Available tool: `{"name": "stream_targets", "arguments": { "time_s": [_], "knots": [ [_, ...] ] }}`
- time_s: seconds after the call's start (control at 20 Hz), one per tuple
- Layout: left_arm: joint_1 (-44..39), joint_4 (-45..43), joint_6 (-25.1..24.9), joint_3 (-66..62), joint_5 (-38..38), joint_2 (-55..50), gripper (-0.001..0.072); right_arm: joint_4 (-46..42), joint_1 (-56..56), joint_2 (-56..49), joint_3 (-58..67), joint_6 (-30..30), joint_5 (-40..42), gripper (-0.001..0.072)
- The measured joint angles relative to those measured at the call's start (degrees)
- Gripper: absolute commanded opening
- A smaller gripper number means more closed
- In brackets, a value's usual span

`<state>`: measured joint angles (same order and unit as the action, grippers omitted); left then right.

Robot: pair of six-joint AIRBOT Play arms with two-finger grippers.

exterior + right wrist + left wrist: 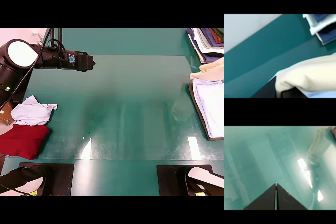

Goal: Fold the shirts.

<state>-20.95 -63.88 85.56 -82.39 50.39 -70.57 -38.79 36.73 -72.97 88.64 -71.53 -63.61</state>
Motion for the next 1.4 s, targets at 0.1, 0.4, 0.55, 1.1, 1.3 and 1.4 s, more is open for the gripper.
{"name": "stream_targets", "arguments": {
  "time_s": [0.1, 0.4, 0.55, 1.1, 1.3, 1.4],
  "knots": [
    [0.0, -0.1, 0.0, 0.0, 0.1, 0.0, 0.0024, -5.4, 1.5, 1.7, 0.2, -2.0, -3.3, 0.0014],
    [0.0, -0.2, -0.3, 0.0, 0.2, 0.0, 0.0024, -18.6, 7.4, 8.9, -9.7, -6.0, -9.0, 0.0017],
    [0.0, -0.3, -0.7, 0.0, 0.2, 0.0, 0.0024, -21.6, 10.9, 12.6, -17.6, -6.5, -9.7, 0.0516],
    [0.0, -0.4, -1.9, 0.0, 0.2, 0.0, 0.0024, -17.9, 1.4, 19.8, -26.5, -6.9, -7.3, 0.059],
    [0.0, -0.3, -2.0, 0.0, -0.4, 0.0, 0.0024, -15.8, -14.4, 19.5, -26.7, -6.9, -4.6, 0.0405],
    [0.0, -0.3, -2.0, 0.0, -0.7, 0.0, 0.0024, -15.5, -22.2, 18.5, -26.7, -6.9, -3.3, 0.0134]
  ]
}}
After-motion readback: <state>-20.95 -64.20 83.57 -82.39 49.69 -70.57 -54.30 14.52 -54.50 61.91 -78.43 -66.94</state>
